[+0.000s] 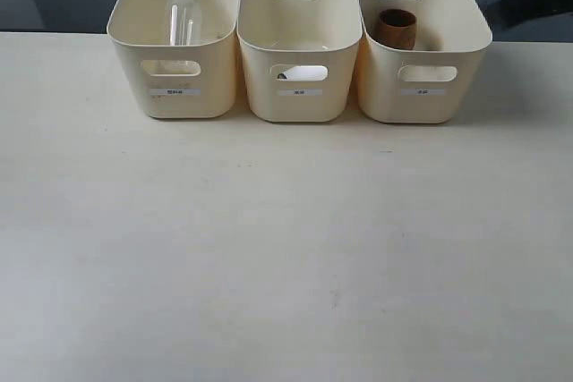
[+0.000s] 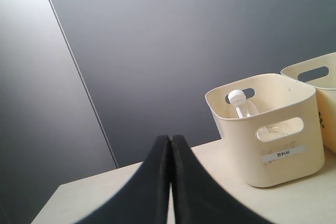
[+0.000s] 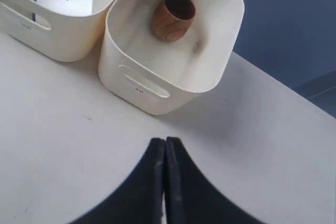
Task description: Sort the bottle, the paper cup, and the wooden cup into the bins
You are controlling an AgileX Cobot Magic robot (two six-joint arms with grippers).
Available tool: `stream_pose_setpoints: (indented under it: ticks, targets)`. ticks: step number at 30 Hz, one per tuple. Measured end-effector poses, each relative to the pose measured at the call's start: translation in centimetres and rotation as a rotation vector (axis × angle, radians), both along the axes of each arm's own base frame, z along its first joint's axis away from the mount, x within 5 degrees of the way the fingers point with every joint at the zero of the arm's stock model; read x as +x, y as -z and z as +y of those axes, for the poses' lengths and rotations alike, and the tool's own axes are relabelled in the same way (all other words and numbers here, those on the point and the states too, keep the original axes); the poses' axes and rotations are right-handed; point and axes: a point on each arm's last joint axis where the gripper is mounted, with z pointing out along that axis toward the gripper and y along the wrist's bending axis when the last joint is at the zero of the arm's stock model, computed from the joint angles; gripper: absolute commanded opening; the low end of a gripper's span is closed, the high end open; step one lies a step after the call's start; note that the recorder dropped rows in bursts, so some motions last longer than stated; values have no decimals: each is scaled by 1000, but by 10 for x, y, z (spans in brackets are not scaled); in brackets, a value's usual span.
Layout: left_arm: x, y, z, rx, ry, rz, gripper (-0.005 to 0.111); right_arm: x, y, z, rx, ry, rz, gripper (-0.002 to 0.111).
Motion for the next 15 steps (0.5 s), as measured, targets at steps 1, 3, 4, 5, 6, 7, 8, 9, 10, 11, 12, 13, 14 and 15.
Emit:
stream_pose_setpoints:
  ticks: [1,3,4,5,6,7,8,9,10,11,12,13,14,15]
  targets:
    - [0,0,0,0,0,0,0,-9,0,-3,12,-6,-18,-1]
    - [0,0,0,0,0,0,0,-22,0,-6,34,-16,-58,-1]
    - [0,0,0,0,0,0,0,-29,1,-8,52,-19,-76,-1]
    - [0,0,0,0,0,0,0,-37,1,-10,61,-22,-93,-1]
    - [0,0,0,0,0,0,0,-43,2,-12,75,-23,-108,-1]
    - [0,0,0,0,0,0,0,-57,2,-17,98,-26,-147,-1]
    - [0,0,0,0,0,0,0,-72,4,-22,118,-27,-177,-1]
    - [0,0,0,0,0,0,0,-77,5,-23,126,-28,-187,-1]
    - [0,0,0,0,0,0,0,-91,8,-27,156,-30,-210,-1]
    - [0,0,0,0,0,0,0,-98,9,-29,168,-30,-219,-1]
    - [0,0,0,0,0,0,0,-113,11,-33,206,-34,-251,-1]
    - [0,0,0,0,0,0,0,-120,11,-35,227,-36,-266,-1]
    - [0,0,0,0,0,0,0,-136,13,-39,273,-40,-302,-1]
    - [0,0,0,0,0,0,0,-144,14,-41,297,-42,-319,-1]
